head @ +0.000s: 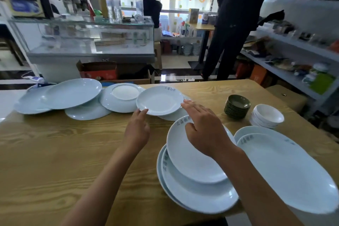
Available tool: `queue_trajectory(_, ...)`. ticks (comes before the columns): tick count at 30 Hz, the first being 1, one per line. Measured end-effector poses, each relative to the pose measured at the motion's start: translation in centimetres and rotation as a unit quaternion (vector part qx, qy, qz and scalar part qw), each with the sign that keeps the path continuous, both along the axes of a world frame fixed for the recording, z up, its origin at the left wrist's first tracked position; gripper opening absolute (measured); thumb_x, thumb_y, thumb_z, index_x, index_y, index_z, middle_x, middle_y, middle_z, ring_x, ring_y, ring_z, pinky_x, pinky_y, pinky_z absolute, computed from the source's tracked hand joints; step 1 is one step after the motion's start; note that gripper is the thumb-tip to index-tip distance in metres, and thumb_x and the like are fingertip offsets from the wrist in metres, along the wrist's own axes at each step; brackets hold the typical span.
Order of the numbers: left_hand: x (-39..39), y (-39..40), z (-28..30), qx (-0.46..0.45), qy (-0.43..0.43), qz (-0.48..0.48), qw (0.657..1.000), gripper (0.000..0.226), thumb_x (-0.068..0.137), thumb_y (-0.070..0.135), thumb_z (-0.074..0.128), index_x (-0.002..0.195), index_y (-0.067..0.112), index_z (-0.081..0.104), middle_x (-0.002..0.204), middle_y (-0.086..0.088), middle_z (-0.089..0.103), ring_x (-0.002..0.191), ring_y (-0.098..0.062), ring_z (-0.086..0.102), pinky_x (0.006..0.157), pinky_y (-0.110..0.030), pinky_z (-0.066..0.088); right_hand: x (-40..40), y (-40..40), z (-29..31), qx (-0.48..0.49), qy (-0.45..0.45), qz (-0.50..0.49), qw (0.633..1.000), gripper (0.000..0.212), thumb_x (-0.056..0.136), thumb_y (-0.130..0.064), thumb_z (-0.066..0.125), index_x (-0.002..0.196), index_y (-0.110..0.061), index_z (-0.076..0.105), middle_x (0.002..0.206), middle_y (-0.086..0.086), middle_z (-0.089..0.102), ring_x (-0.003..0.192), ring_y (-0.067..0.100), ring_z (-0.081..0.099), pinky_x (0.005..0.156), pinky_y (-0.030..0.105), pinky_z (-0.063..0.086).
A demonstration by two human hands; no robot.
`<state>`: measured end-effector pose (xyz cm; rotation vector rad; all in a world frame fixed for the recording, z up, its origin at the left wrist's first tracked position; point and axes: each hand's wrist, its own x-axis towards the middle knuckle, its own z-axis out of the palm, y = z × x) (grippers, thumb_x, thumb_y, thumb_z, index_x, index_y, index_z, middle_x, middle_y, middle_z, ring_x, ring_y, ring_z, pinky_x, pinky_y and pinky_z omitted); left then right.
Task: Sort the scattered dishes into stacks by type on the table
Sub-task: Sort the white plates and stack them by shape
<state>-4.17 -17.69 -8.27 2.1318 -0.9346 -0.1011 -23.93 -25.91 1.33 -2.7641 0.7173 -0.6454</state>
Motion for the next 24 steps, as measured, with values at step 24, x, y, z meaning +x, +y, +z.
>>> queue_trajectory(24,0.2,-1.2,1.7,-0.213,0.085,0.068,0.971,0.034,0.079,0.022,0.077,0.110,0.011,0.070,0.101,0.003,0.072,0.091,-0.005,0.066,0.077,-0.007,0.047,-0.2,-1.5,-1.7,0.056,-0.040,-0.014,0.998,0.043,0.094,-0.021,0.050,0.137,-0.019,0.051,0.148,-0.003,0.044,0.139,0.013,0.035,0.107,0.019,0.020)
